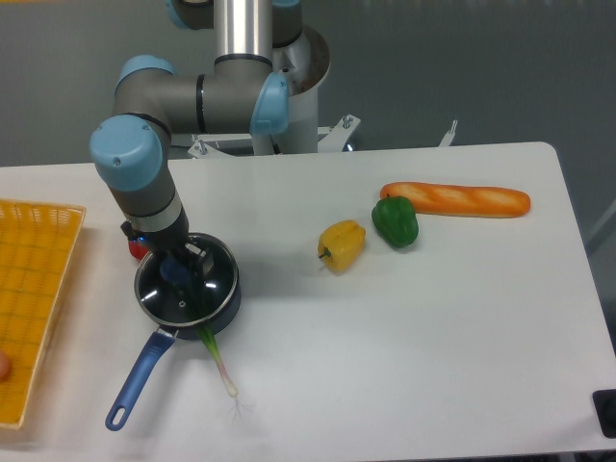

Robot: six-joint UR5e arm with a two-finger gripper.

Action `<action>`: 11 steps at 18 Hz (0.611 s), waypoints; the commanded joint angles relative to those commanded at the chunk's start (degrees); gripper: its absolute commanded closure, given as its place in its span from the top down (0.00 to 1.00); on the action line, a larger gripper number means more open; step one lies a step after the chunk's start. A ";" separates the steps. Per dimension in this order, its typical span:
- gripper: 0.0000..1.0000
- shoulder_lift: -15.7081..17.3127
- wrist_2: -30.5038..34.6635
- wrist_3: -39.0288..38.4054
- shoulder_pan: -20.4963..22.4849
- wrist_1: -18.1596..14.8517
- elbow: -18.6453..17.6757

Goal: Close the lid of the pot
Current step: 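Settle the lid on the pan and open the gripper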

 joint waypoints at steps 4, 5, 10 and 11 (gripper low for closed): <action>0.68 -0.09 0.00 0.17 0.00 0.00 0.00; 0.69 -0.09 0.00 0.09 0.00 0.00 0.00; 0.76 -0.09 0.00 0.18 0.00 0.00 0.09; 0.76 -0.17 0.00 0.18 0.00 0.00 0.09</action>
